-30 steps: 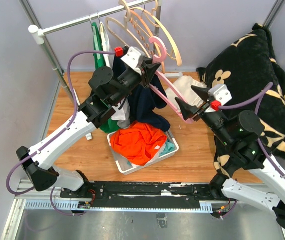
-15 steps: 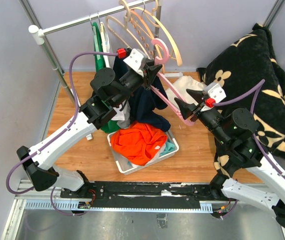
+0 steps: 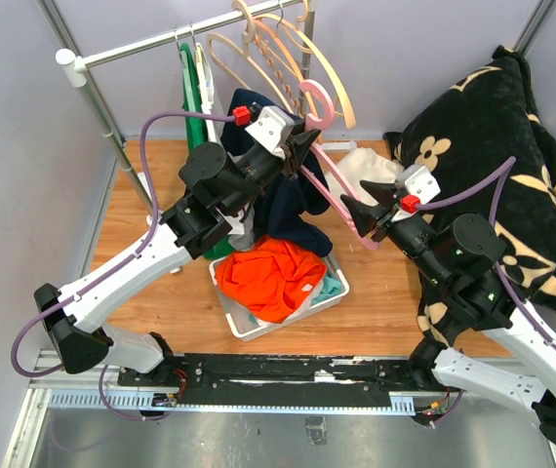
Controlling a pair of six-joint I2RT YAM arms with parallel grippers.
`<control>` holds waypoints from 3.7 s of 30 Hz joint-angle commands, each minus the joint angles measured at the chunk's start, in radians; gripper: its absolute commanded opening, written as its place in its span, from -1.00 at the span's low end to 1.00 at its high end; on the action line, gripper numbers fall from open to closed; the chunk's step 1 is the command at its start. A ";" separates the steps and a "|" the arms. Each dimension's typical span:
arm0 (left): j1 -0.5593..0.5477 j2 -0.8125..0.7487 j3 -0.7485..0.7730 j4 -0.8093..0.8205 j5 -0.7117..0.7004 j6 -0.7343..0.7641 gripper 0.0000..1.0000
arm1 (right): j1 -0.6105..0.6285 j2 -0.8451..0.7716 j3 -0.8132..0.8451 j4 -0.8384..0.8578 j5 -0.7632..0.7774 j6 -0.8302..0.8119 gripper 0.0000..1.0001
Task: Remove the t-shirt from the hanger
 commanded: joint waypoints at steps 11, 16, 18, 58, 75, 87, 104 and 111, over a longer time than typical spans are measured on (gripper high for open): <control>-0.032 0.042 0.126 -0.055 -0.081 -0.005 -0.99 | 0.008 -0.054 -0.045 0.020 0.044 0.011 -0.40; -0.032 0.072 0.169 -0.093 -0.102 -0.024 -0.99 | 0.009 -0.089 -0.070 0.011 0.042 0.009 -0.28; -0.032 0.081 0.181 -0.101 -0.108 -0.027 -0.99 | 0.009 -0.103 -0.081 0.009 0.038 0.007 -0.22; -0.060 0.026 0.125 -0.028 -0.158 -0.015 -0.99 | 0.009 -0.106 -0.069 0.014 0.097 0.028 -0.16; -0.060 0.029 0.139 -0.016 -0.130 -0.047 -0.99 | 0.009 -0.154 -0.126 0.048 0.084 0.021 -0.79; -0.060 0.027 0.129 -0.040 -0.136 -0.051 -0.36 | 0.009 -0.206 -0.164 0.125 0.055 -0.002 -0.99; -0.060 -0.105 -0.064 -0.044 -0.170 -0.041 0.18 | 0.008 -0.204 -0.159 0.184 0.043 -0.013 -0.99; -0.060 -0.066 -0.123 0.002 -0.184 -0.019 0.24 | 0.008 -0.219 -0.163 0.186 0.024 0.000 -0.99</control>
